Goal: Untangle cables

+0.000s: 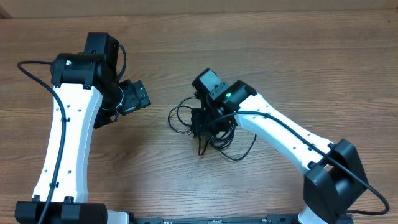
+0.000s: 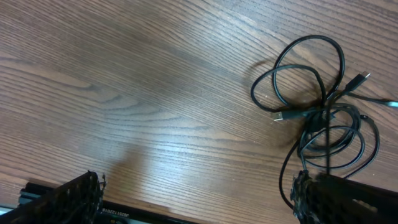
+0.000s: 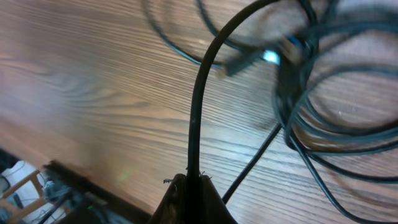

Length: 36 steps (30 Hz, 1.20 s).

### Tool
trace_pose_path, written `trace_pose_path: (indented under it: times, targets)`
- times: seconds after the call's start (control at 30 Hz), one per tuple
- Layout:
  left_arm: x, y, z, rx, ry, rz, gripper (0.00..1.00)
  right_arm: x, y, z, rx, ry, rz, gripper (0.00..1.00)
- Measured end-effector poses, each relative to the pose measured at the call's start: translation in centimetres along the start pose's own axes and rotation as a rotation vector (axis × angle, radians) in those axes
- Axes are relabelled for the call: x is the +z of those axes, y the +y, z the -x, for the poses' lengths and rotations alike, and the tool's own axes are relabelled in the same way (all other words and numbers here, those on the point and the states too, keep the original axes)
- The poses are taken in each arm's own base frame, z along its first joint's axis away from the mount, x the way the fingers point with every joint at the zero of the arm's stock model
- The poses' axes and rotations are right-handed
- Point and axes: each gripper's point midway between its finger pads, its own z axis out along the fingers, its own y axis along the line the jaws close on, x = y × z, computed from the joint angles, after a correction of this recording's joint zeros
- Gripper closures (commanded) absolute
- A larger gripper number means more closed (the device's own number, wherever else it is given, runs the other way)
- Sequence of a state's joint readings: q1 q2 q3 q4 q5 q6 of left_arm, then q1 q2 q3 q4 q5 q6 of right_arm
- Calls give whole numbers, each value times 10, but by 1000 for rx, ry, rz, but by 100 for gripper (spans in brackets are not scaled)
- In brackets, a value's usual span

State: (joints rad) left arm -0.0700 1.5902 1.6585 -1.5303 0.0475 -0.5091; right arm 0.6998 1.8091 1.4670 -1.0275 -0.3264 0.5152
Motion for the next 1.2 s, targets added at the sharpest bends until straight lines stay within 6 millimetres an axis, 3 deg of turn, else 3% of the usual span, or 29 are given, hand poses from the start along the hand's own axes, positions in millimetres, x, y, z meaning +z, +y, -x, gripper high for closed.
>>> trace_pose_path:
  times: [0.07, 0.13, 0.33, 0.47, 0.57, 0.67, 0.83, 1.0, 1.2]
  targets:
    - [0, 0, 0, 0, 0, 0, 1, -19, 15, 10, -46, -43, 28, 96]
    - [0, 0, 0, 0, 0, 0, 1, -51, 36, 23, -108, -123, 70, 96]
    - [0, 0, 0, 0, 0, 0, 0, -183, 84, 42, -241, -465, 147, 96]
    - [0, 0, 0, 0, 0, 0, 0, -264, 87, 40, -255, -700, 131, 96]
    - [0, 0, 0, 0, 0, 0, 0, -303, 72, 37, -223, -839, 62, 96]
    - [0, 0, 0, 0, 0, 0, 0, -328, 43, 36, -157, -946, -73, 96]
    - [0, 0, 0, 0, 0, 0, 0, -342, 6, 33, -78, -1007, -262, 96]
    - [0, 0, 0, 0, 0, 0, 0, -333, -20, 21, -20, -948, -373, 96]
    - [0, 0, 0, 0, 0, 0, 0, -311, -28, 11, 0, -837, -389, 96]
